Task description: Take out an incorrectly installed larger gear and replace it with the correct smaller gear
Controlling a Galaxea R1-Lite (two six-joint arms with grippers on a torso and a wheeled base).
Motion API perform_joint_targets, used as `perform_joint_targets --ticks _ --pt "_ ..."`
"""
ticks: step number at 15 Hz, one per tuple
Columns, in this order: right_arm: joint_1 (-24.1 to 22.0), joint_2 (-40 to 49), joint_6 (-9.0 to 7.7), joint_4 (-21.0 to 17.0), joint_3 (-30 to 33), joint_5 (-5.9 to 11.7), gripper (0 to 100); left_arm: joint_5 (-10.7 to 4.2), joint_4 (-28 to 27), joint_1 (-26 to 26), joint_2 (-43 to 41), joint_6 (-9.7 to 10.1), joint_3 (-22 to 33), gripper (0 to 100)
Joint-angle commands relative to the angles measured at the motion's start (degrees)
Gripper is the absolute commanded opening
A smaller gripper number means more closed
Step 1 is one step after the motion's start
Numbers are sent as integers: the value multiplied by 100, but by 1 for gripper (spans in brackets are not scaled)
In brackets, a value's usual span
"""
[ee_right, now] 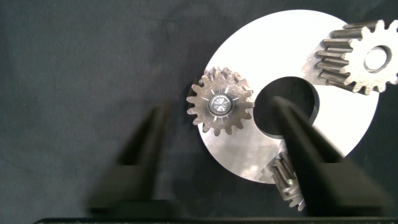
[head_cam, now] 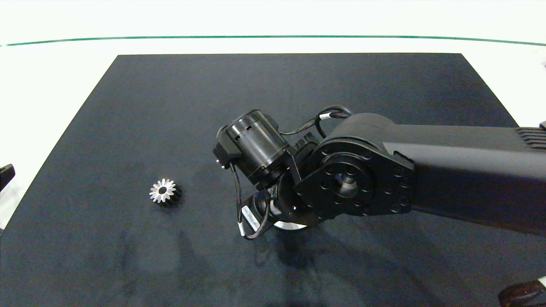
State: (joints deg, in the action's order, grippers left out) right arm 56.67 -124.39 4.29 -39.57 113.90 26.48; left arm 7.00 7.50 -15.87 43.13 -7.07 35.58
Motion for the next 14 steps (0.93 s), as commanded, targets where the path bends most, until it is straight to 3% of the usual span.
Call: perform_joint_targets --ticks 1,6,9,11,14 --pt "2 117 10 -60 10 15 100 3 6 -4 -33 -5 1 100" --pt "28 811 204 -490 -78 50 100 3 6 -4 -59 -5 1 100" --pt "-34 1409 423 -508 -324 261 100 3 -82 -4 -77 -5 1 100" --pt "-306 1919 476 -508 -667 481 100 3 -126 -12 -112 -14 1 100" --pt "-772 2666 564 -517 -992 507 100 -23 -143 -12 -147 -31 10 100"
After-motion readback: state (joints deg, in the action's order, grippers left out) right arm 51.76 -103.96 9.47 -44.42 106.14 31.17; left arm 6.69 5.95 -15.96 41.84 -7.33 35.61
